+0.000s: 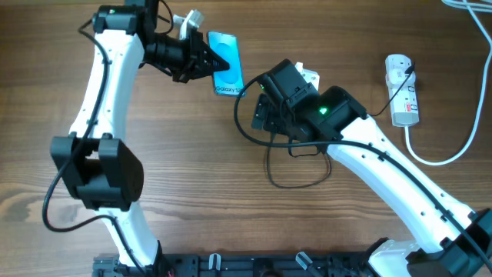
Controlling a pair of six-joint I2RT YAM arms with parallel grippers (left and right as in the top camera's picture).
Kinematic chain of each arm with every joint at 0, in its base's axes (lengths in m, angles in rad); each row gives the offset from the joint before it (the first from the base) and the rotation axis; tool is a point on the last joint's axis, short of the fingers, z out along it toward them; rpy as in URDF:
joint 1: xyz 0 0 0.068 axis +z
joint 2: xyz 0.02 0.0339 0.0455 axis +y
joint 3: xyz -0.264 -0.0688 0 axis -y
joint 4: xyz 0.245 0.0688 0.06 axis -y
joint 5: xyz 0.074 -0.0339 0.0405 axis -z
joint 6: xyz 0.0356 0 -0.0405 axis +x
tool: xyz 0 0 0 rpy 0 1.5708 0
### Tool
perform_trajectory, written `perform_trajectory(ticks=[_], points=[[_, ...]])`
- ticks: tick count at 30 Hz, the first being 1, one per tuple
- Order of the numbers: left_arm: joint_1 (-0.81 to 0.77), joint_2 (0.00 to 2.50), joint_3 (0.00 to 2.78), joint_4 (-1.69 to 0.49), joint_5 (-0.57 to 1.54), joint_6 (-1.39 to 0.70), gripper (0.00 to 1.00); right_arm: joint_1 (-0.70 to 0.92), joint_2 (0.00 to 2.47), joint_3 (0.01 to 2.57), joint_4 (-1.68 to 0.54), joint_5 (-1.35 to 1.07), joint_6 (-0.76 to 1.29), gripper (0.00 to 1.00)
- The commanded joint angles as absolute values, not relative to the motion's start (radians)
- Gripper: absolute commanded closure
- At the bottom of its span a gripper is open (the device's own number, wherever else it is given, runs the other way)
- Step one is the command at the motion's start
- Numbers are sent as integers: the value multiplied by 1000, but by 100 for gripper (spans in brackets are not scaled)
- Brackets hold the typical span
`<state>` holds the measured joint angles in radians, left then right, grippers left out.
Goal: Plug charger to phone and switch on socket
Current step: 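Open the right gripper and pull it back from the phone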
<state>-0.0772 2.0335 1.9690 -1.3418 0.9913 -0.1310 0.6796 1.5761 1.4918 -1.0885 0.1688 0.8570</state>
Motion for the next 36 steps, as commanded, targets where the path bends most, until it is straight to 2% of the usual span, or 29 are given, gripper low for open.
perform_trajectory(ticks=[1,11,16,23,30,31,34,35,36], points=[[-69,2016,1987,-1342,862,-172,96,679,1594,1479,-1092,181,822,0],[-69,2016,1987,-1320,761,-173,96,680,1723,1479,-1069,139,811,0],[-69,2016,1987,-1335,545,-332,96,680,1798,1479,-1043,133,814,0],[-69,2016,1981,-1337,367,-355,96,680,1880,1479,-1001,130,816,0],[-76,2016,1980,-1355,350,-360,96,662,1953,1478,-991,129,897,1],[-76,2016,1980,-1357,350,-360,96,657,1956,1479,-991,129,897,3],[-76,2016,1980,-1365,350,-360,96,630,1978,1479,-985,101,897,26],[-77,2016,1980,-1367,350,-360,96,623,1985,1479,-984,86,897,29],[-79,2016,1980,-1369,350,-360,96,614,1993,1479,-983,70,892,38]])
